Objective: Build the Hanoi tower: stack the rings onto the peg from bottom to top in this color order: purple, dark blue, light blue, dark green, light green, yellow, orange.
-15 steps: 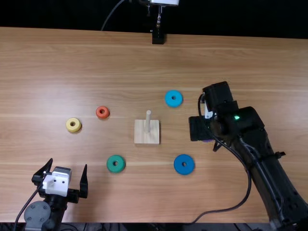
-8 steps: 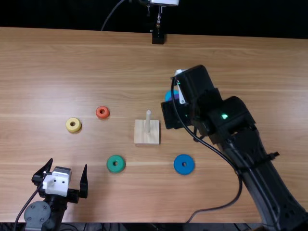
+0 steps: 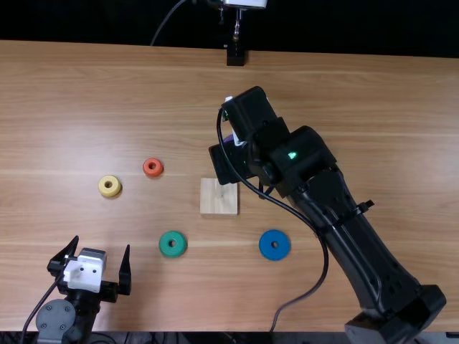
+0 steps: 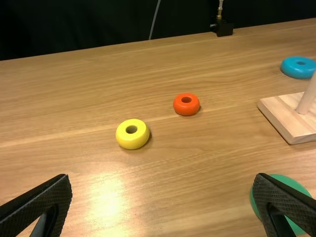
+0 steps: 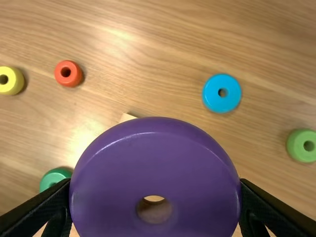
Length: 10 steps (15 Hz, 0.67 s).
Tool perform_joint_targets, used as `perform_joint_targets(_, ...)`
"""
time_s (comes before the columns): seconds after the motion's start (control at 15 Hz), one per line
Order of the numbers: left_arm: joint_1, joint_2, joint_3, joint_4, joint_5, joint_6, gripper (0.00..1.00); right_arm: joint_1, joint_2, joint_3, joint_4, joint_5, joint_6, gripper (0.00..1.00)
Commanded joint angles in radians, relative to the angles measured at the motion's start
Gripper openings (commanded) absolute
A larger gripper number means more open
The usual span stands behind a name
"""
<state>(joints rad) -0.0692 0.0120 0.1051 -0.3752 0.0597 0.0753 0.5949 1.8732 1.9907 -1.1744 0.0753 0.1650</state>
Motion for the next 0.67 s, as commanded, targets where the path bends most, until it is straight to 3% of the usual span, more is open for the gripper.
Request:
perform_joint_targets(0.0,0.011,-0.012,-0.105,-0.079,0.016,0.013,1.0,0.025,0.021,0.037,0.003,0.007,0.008,0.0)
perform_joint_targets(0.6,0.011,-0.012,-0.105,-0.079,0.016,0.013,1.0,0.059,0.096,0.066,0.004,0.007,0.01,0.0)
